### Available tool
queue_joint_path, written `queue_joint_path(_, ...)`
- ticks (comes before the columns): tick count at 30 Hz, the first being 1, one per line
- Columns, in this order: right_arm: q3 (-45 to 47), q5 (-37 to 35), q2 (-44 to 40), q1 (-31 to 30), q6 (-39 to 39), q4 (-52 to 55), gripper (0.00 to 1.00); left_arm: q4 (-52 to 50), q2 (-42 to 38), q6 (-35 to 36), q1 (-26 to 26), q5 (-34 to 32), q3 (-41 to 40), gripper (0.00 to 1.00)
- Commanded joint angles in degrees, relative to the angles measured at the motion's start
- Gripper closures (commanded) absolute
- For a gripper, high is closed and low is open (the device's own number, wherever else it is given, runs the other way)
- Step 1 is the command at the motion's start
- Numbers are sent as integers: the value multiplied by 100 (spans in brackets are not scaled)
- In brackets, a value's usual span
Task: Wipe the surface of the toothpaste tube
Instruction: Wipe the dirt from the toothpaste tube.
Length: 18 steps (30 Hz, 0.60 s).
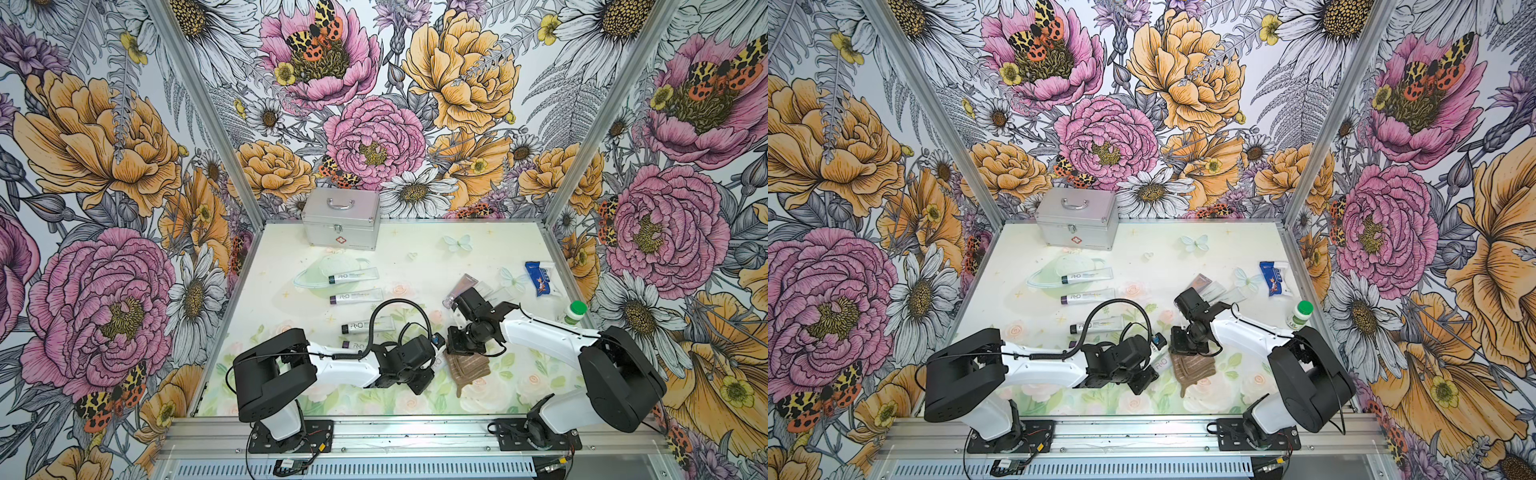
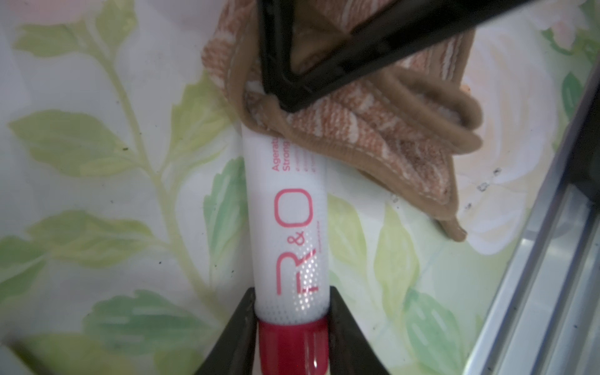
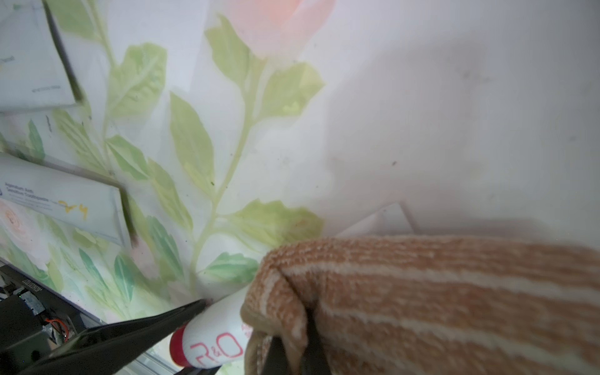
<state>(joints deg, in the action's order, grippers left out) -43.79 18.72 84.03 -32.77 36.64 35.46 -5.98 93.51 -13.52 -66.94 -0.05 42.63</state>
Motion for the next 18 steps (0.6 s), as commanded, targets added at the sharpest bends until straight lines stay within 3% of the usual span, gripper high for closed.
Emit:
queue_joint_path(1,230,-31,161,17,33,234,100,66,96,57,119,-54,111,65)
queue_joint_path(11,-90,-885,529,848,-580,505,100,-4,-140,23,115,-113,-44,65)
queue_joint_path(18,-269,-567,482,737,-506,494,100,27,-32,25,119,-118,-2,65)
